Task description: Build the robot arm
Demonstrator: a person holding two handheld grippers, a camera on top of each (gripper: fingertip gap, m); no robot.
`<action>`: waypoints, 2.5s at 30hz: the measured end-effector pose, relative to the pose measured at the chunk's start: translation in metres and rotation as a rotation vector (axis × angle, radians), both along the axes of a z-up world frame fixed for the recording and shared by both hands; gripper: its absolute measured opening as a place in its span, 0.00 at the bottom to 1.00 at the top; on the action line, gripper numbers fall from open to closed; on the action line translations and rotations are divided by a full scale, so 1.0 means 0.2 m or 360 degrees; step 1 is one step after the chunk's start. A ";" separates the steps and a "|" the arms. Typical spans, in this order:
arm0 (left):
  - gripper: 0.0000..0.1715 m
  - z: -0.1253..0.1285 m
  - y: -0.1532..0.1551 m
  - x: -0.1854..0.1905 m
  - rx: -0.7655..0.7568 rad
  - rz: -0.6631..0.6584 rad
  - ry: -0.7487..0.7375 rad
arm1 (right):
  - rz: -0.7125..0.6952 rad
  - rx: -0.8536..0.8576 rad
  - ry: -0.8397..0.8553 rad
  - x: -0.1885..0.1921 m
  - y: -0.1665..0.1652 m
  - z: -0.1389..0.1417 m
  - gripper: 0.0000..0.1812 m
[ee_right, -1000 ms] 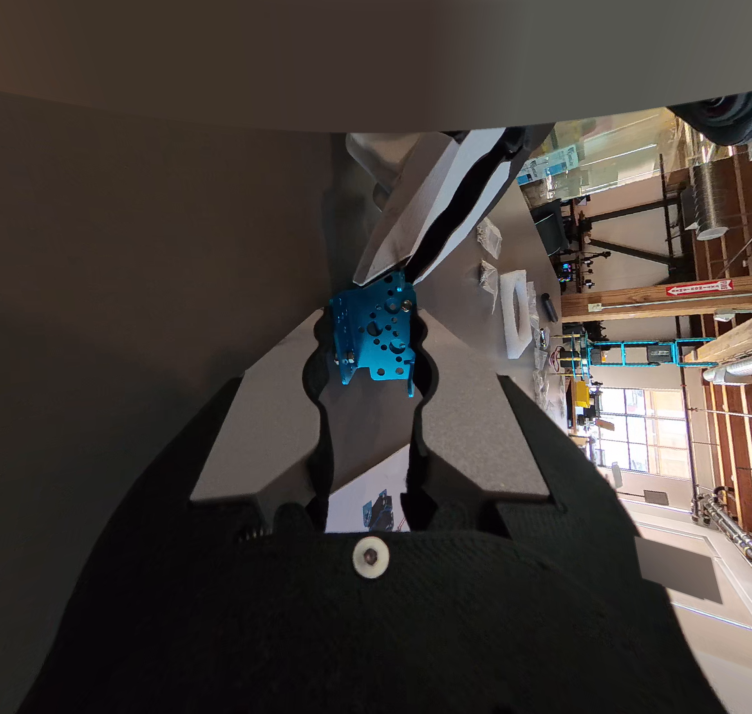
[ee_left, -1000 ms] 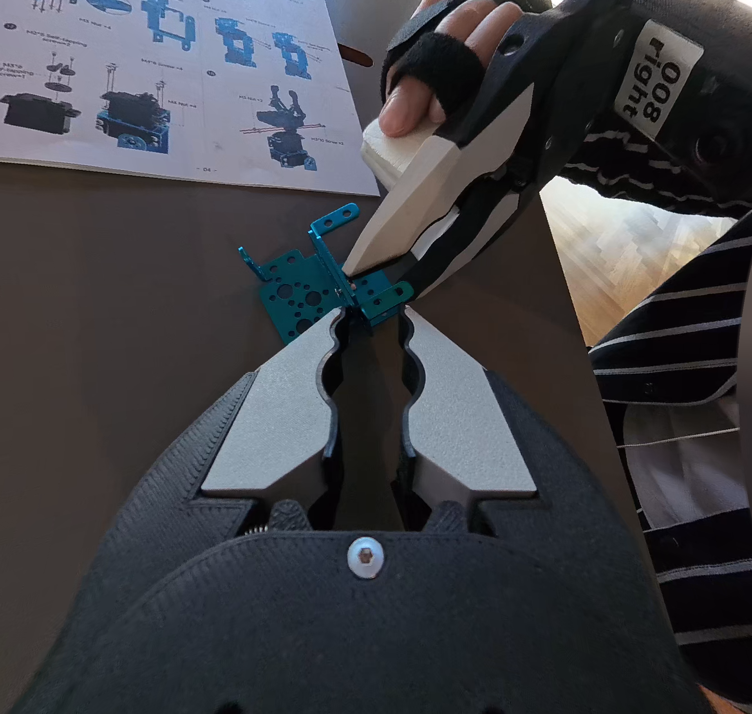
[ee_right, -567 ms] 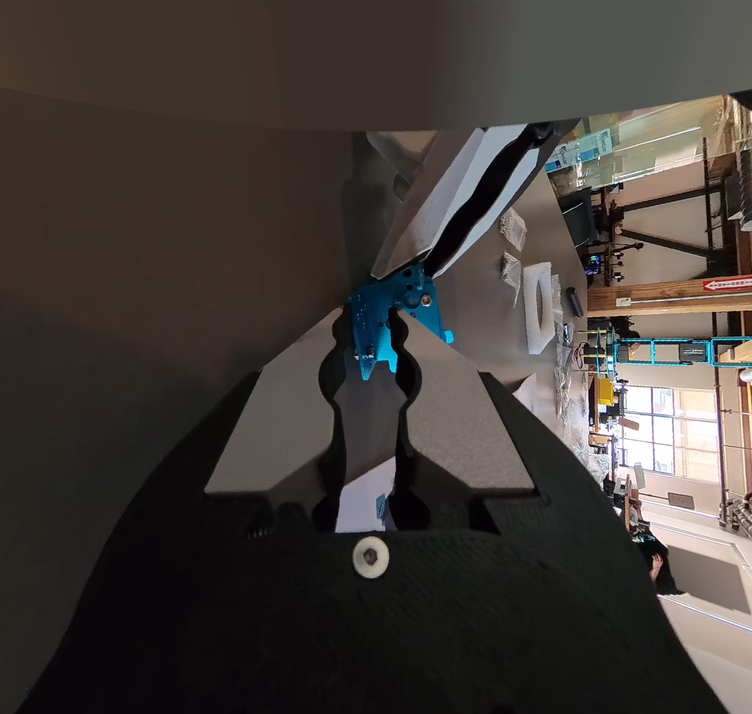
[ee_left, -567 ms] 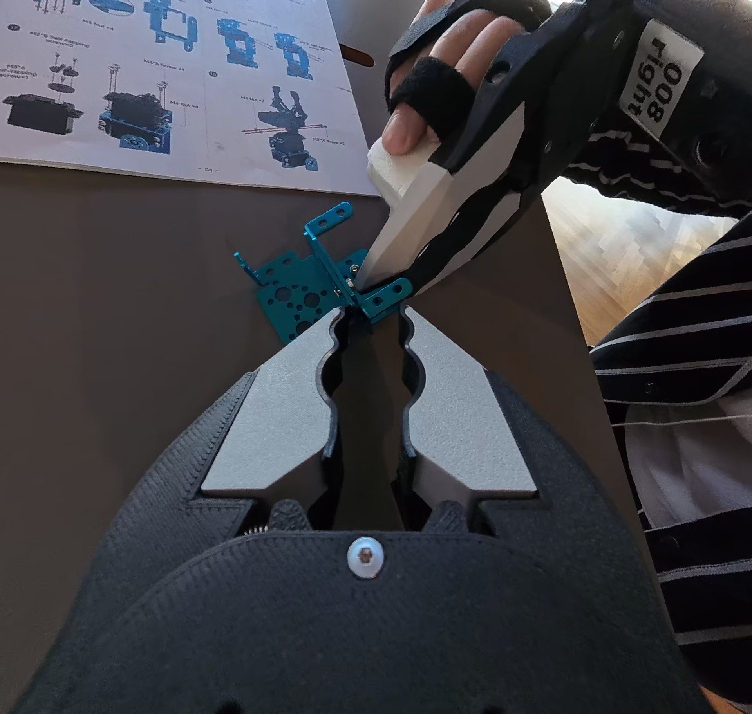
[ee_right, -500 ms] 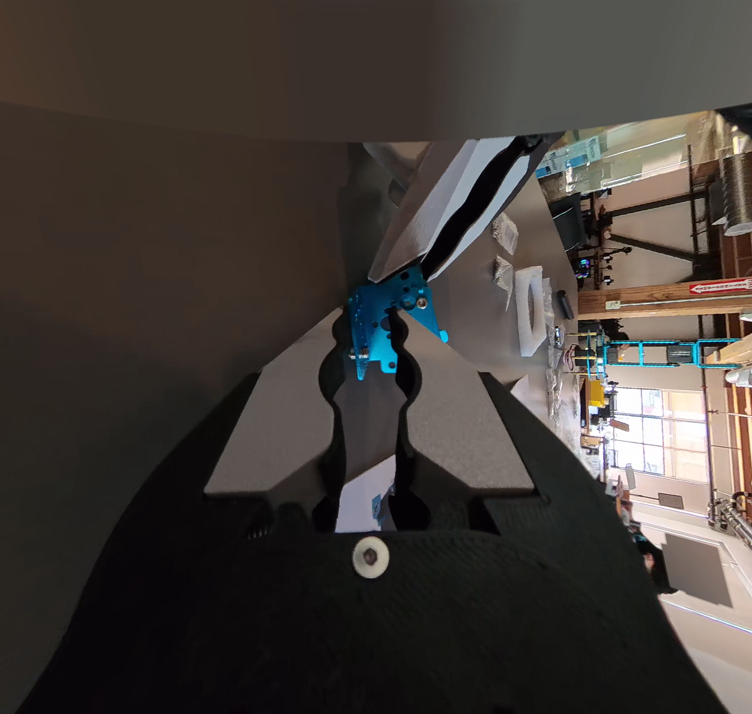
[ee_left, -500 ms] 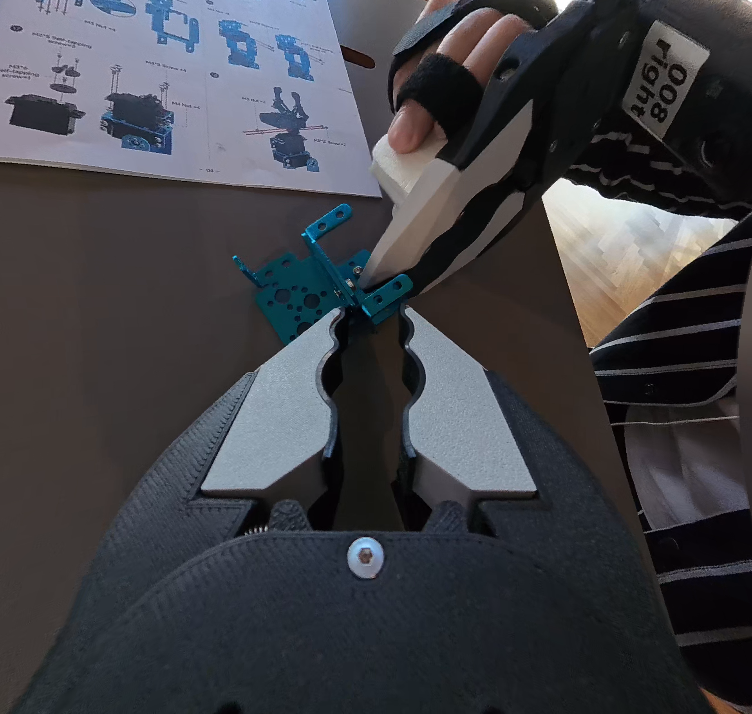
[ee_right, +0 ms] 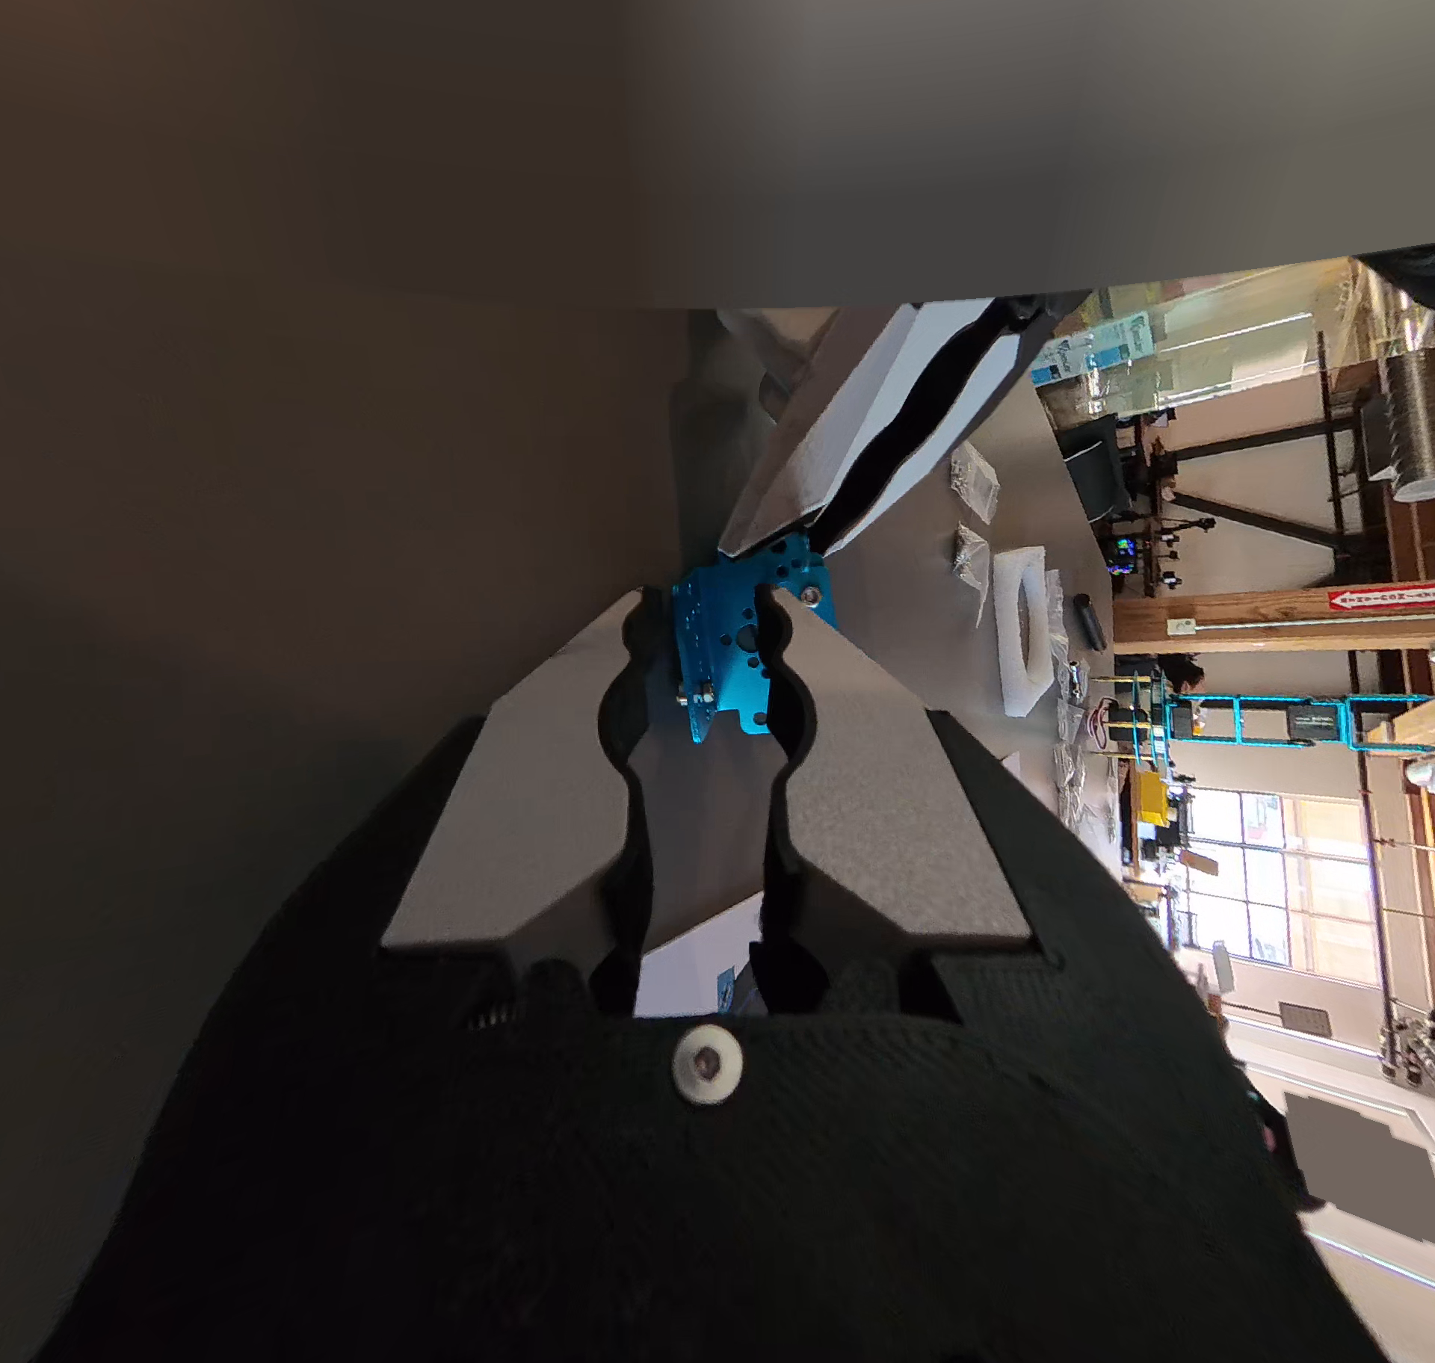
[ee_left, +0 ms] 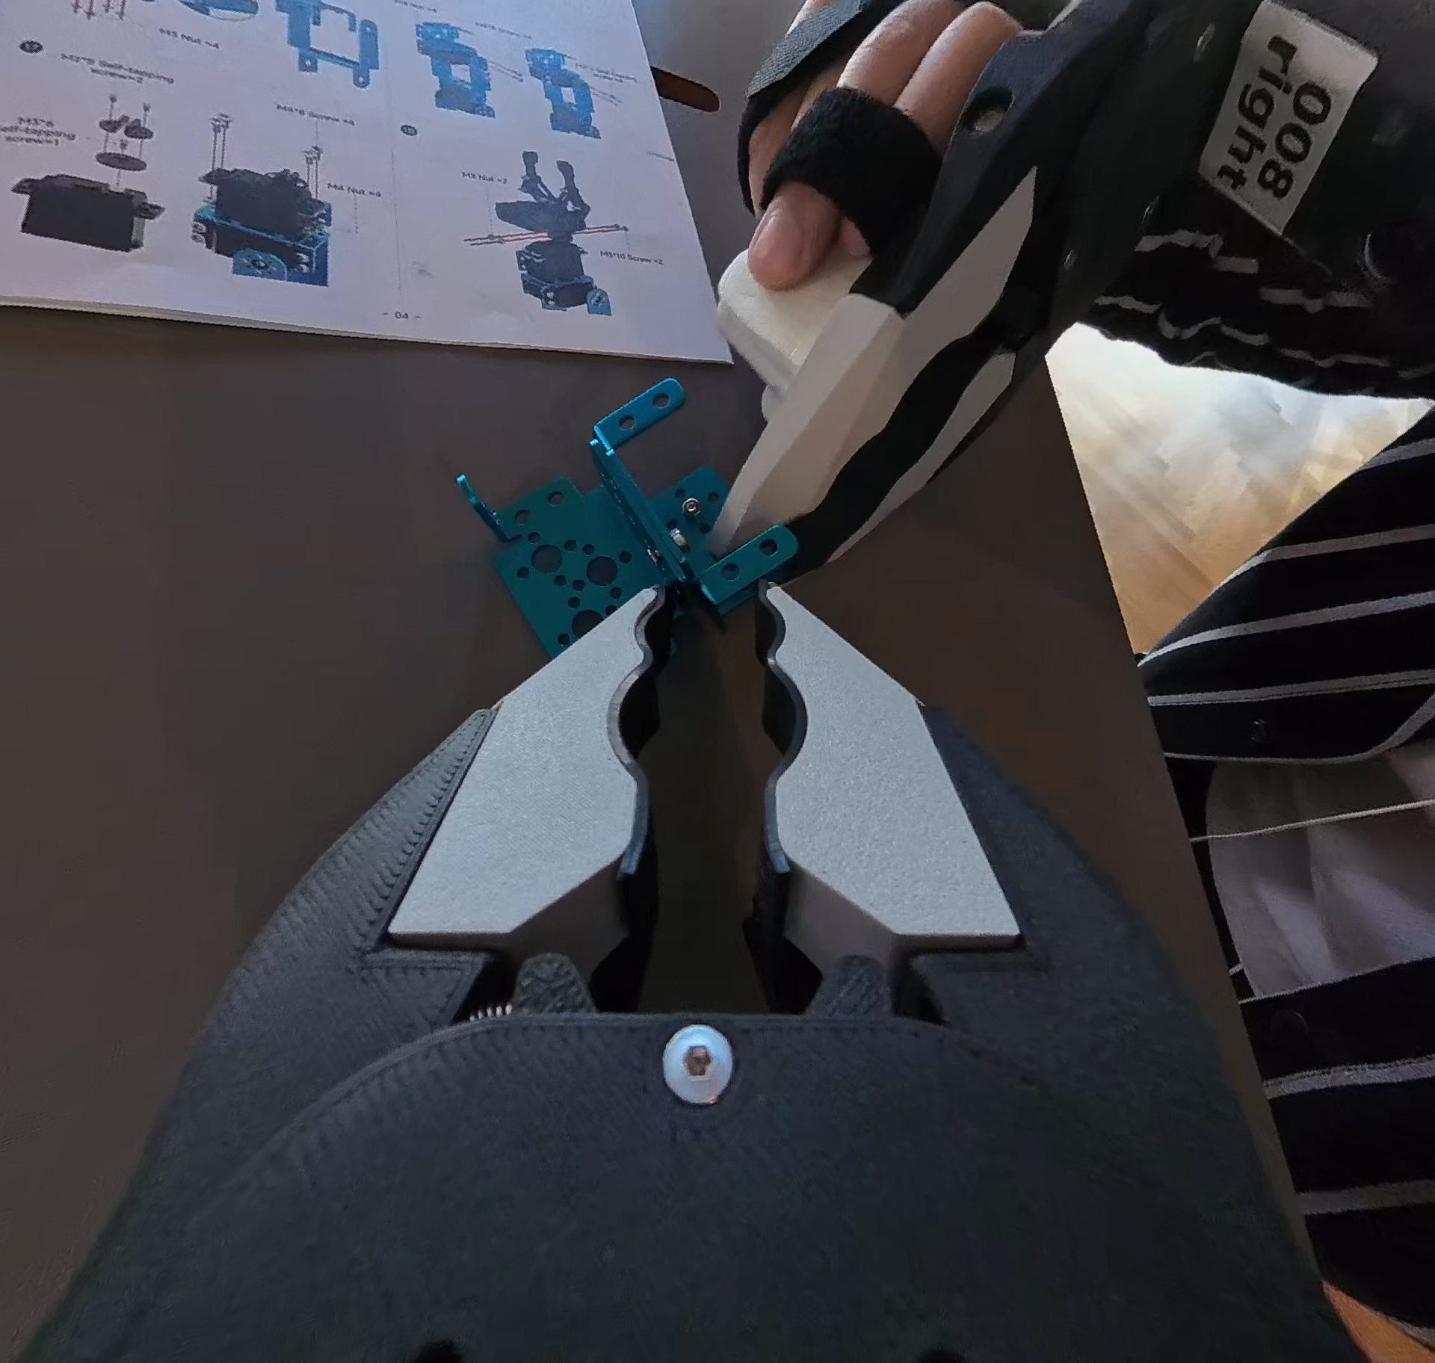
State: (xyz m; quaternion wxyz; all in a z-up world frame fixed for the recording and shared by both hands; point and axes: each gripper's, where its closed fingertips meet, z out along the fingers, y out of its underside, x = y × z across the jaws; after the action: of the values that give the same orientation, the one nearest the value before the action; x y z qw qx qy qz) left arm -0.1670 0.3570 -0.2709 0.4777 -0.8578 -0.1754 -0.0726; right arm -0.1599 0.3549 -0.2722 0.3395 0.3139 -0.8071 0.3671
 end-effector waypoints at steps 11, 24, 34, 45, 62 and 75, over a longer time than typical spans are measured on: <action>0.13 0.00 -0.01 0.00 -0.0005 -0.0003 -0.0003 | 0.0114 -0.0107 -0.0525 0.06 0.06 0.06 0.14; 0.13 -0.02 -0.03 0.01 -0.0065 0.0006 0.0102 | 0.0001 -0.0386 -0.0878 -0.06 0.03 0.15 0.18; 0.13 -0.02 -0.03 0.00 -0.0060 0.0017 0.0082 | 0.0098 -0.0168 -0.0294 -0.01 -0.02 0.06 0.24; 0.14 -0.02 -0.03 0.00 -0.0058 0.0024 0.0074 | -0.0001 -0.0118 -0.0253 -0.05 -0.04 0.01 0.23; 0.12 -0.02 -0.03 -0.01 -0.0061 0.0046 0.0070 | -0.0059 -0.0130 -0.0384 -0.06 -0.05 0.01 0.22; 0.10 -0.02 -0.03 -0.01 -0.0055 0.0044 0.0064 | -0.0044 -0.0131 -0.0247 -0.06 -0.03 0.02 0.22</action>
State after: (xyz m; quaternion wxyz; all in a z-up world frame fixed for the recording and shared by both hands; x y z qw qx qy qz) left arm -0.1697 0.3505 -0.2746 0.4673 -0.8647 -0.1787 -0.0458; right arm -0.1723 0.3485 -0.2673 0.2935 0.2592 -0.8194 0.4186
